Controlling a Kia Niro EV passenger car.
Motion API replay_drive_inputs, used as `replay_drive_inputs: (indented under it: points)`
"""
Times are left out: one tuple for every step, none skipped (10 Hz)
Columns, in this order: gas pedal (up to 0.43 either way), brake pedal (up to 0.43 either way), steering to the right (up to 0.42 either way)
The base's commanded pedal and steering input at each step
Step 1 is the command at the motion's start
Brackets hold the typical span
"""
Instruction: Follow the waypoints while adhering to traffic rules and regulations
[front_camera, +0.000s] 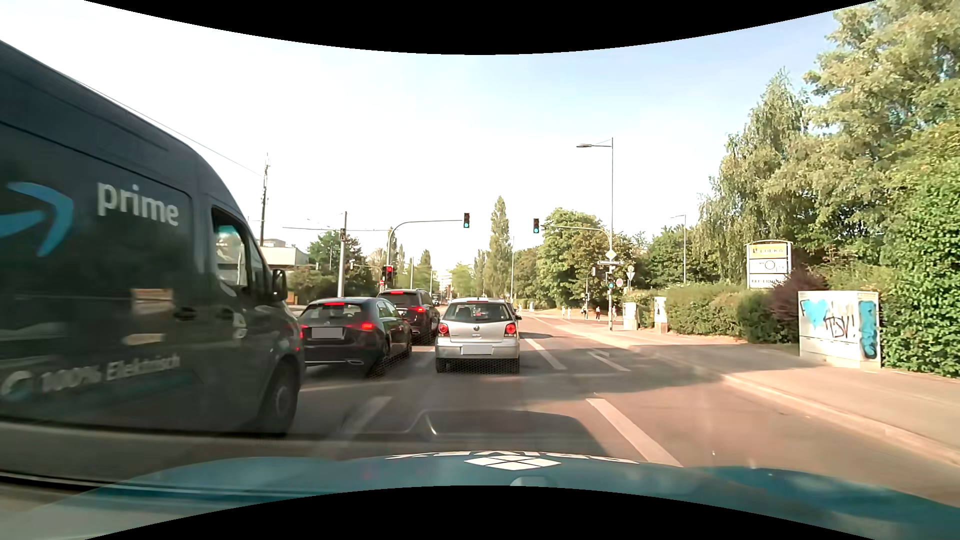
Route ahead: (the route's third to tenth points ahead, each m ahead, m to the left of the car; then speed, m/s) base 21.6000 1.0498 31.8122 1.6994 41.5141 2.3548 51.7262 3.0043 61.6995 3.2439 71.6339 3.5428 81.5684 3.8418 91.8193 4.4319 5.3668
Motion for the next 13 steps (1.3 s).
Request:
replay_drive_inputs:
  points:
    - [0.240,0.000,-0.004]
    - [0.220,0.000,-0.003]
    - [0.197,0.000,-0.003]
    - [0.197,0.000,-0.003]
    - [0.197,0.000,-0.002]
    - [0.197,0.000,-0.003]
    - [0.197,0.000,-0.003]
    - [0.197,0.000,-0.002]
    - [0.197,0.000,-0.003]
    - [0.197,0.000,-0.003]
    - [0.197,0.000,-0.003]
    - [0.197,0.000,-0.003]
    - [0.197,0.000,-0.003]
